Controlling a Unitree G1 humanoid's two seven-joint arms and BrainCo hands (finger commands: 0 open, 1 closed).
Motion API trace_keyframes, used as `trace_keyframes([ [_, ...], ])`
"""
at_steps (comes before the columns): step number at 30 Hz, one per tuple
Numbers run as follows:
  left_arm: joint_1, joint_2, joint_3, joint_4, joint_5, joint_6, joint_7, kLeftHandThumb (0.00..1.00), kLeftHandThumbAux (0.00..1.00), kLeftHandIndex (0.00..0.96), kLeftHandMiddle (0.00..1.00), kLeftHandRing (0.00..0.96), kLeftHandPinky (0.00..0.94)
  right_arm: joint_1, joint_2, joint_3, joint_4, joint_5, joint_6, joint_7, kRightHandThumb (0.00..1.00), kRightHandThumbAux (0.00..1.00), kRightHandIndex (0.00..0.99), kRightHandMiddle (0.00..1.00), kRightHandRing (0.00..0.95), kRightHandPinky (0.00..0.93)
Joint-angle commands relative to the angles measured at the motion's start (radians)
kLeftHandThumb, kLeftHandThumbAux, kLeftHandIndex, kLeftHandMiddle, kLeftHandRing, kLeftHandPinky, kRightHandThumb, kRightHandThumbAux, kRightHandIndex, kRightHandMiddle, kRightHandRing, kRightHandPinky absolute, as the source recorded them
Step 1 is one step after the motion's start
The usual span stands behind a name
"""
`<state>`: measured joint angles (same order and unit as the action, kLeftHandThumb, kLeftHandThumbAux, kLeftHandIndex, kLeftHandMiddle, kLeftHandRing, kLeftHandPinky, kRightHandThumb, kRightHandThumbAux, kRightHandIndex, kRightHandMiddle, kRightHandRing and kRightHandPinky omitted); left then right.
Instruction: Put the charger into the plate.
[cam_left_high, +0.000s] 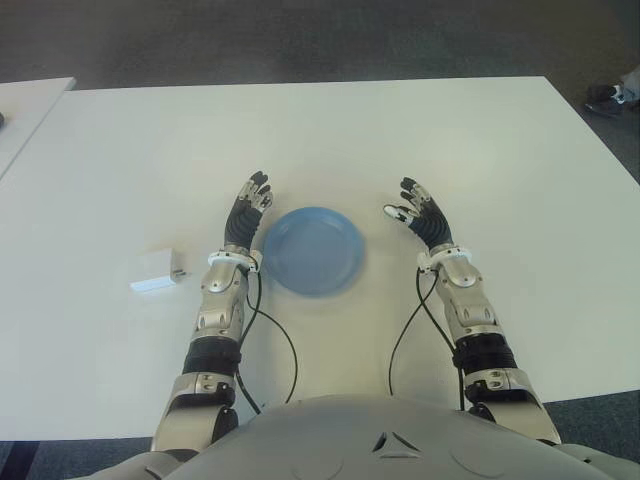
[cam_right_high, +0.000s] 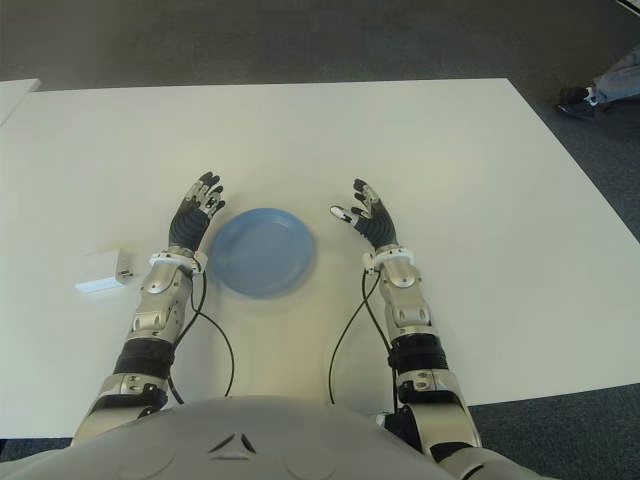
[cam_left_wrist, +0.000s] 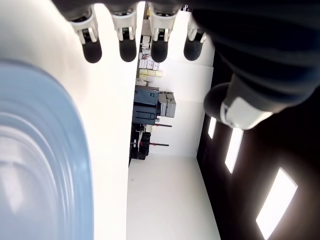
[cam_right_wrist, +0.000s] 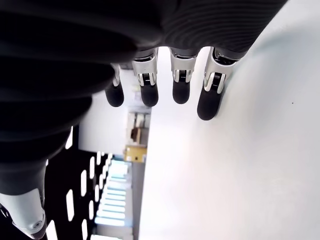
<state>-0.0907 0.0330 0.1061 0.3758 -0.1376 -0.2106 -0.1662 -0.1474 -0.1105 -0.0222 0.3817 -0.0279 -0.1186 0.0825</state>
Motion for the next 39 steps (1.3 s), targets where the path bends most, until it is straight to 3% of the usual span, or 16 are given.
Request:
trace_keyframes([
  [1,0.018,0.010,-0.003,0.016,0.008,-0.005,-0.007,0.034,0.548,0.000,0.016,0.000,0.001,0.005,0.020,-0.017,0.110,0.011,-0.052,-0.023,0.113,0.675,0.000,0.034,0.034,0.067],
  [5,0.019,0.009,-0.003,0.014,0.004,-0.004,-0.007,0.025,0.549,0.000,0.017,0.001,0.008,-0.019,0.037,-0.027,0.199,0.017,-0.140,-0.036,0.108,0.697,0.000,0.026,0.024,0.045],
  [12,0.019,0.010,-0.003,0.016,0.002,-0.007,-0.009,0.019,0.546,0.000,0.017,0.002,0.004,-0.035,0.043,-0.034,0.261,0.026,-0.213,-0.029,0.094,0.721,0.000,0.013,0.011,0.036],
  [34,0.020,0.018,-0.007,0.023,0.005,-0.016,-0.014,0.011,0.539,0.000,0.022,0.006,0.011,-0.070,0.048,-0.042,0.378,0.044,-0.300,0.018,0.074,0.690,0.000,0.014,0.013,0.051],
  [39,0.048,0.036,-0.020,-0.044,0.033,-0.019,-0.007,0.035,0.549,0.000,0.050,0.033,0.045,-0.077,0.050,-0.042,0.399,0.043,-0.316,0.020,0.072,0.673,0.000,0.017,0.016,0.055],
])
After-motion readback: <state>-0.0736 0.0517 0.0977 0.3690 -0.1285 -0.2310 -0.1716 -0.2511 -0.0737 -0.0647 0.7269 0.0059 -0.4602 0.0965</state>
